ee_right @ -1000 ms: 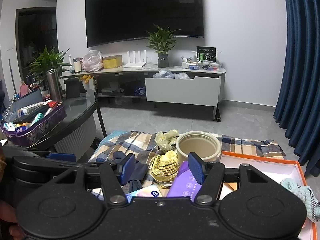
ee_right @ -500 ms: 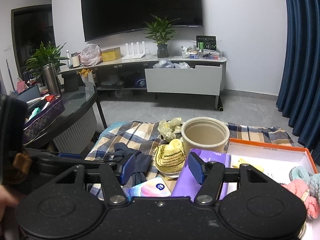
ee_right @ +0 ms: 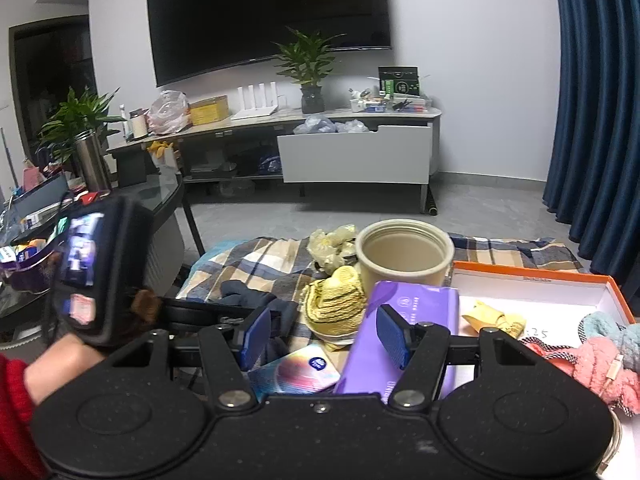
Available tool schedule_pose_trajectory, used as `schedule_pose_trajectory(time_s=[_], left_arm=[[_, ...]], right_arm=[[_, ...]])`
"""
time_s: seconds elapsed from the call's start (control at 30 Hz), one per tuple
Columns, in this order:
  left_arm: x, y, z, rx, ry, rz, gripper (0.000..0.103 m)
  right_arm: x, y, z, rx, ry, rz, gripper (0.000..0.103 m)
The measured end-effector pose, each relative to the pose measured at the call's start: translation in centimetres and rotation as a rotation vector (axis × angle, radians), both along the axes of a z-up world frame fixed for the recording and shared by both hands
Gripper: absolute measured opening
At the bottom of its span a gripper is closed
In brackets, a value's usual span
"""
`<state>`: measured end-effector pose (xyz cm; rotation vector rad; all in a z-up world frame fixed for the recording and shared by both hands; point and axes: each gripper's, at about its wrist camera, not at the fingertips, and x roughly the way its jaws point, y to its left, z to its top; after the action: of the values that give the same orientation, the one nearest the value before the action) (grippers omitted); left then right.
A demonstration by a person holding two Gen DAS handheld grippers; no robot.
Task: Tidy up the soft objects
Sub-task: 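Move the left tool to the dark grey glove while the right tool approaches the yellow striped towel, then close the left gripper on the glove while the right gripper closes on the yellow striped towel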
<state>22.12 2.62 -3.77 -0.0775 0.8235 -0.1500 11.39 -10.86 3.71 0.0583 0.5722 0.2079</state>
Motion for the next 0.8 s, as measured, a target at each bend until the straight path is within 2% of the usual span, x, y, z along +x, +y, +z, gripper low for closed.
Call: schedule_pose_trajectory(time_s=[0.13, 0.2, 0.27, 0.37, 0.53, 0.8], left_arm=[[1.6, -1.2, -0.7, 0.037, -0.007, -0.024, 0.092], [2.2, -1.4, -1.2, 0.05, -0.004, -0.034, 0.079], [2.8, -1.2, -2.0, 0.047, 0.016, -0.04, 0.057], [2.1, -0.6, -1.9, 0.059, -0.003, -0.042, 0.044], [-0.3, 1.3, -0.1, 0.011, -0.045, -0.03, 0.043], [-3.8, 4.5, 2.3, 0.006, -0.102, 0.025, 0.043]], right_arm=[[0.2, -0.2, 0.0, -0.002, 0.003, -0.014, 0.072], [0.1, -0.1, -0.1, 0.001, 0.008, -0.017, 0.072], [0.2, 0.1, -0.1, 0.002, 0.009, -0.017, 0.072], [0.3, 0.6, -0.2, 0.001, 0.014, -0.019, 0.072], [1.1, 2.4, -0.7, 0.014, 0.037, -0.043, 0.072], [6.1, 6.8, -3.3, -0.003, 0.099, -0.231, 0.078]])
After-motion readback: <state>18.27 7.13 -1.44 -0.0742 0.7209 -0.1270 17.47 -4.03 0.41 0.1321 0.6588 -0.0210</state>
